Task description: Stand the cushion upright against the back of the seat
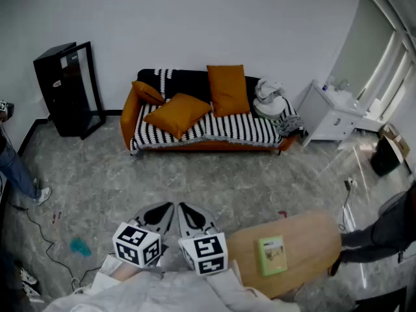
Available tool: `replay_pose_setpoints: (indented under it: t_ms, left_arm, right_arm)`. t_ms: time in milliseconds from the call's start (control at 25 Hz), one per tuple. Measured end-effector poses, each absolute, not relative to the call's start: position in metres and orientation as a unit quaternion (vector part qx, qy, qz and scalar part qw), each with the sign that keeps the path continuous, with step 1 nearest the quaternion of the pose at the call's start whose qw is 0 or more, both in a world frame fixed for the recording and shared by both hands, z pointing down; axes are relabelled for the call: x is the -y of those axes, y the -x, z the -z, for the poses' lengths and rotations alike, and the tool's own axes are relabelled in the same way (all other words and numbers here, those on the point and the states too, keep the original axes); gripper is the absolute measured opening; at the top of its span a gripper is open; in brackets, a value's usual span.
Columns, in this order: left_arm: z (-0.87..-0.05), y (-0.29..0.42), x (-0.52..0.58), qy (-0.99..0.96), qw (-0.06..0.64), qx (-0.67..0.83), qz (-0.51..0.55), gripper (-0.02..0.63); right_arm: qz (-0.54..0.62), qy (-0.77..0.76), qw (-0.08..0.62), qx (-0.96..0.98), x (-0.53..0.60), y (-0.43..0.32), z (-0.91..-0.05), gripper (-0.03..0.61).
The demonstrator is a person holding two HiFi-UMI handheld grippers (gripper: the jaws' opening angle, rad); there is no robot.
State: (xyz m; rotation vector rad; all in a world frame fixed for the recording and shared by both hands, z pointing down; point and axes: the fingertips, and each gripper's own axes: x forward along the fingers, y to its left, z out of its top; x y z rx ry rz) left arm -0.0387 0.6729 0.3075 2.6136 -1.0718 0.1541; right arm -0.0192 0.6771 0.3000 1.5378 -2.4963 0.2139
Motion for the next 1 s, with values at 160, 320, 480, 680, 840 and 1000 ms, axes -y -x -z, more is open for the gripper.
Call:
replay_pose_setpoints:
  t_ms: [160,320,480,680,840,1000]
  left_arm:
    - [-0.314,0.037,-0.675,-0.91,0.155,0.378,-0.066,0.008]
    - [-0.316,0.038,-0.675,-0.91,0.149,0.38,-0.074,0.008]
    - [-0.317,0.039,-0.675,-0.908,0.156,0.383,-0.071,0.008]
    - [-0.318,0.041,-0.671,-0.906,0.159,0.385,-0.071,0.006]
    - [-0.321,0.045,-0.669,-0.902,0.165,0.392,-0.068,0.008]
    - [-0.327,0.045,-0.669,-0.9,0.171,0.395,-0.067,0.008]
  right_arm:
    - [-0.073,-0.517,0.102,0.847,-0.68,0.02,-0.301,0.012]
    - [-0.073,-0.511,0.105,0.85,-0.682,0.025,-0.303,0.012]
    - [-0.076,-0.513,0.107,0.848,-0.681,0.022,-0.304,0.012]
    - [-0.085,-0.522,0.078,0.845,-0.68,0.018,-0.302,0.012]
    - [-0.09,-0.528,0.08,0.84,-0.678,0.014,-0.304,0.014]
    - [-0.09,-0.524,0.086,0.843,-0.679,0.013,-0.311,0.014]
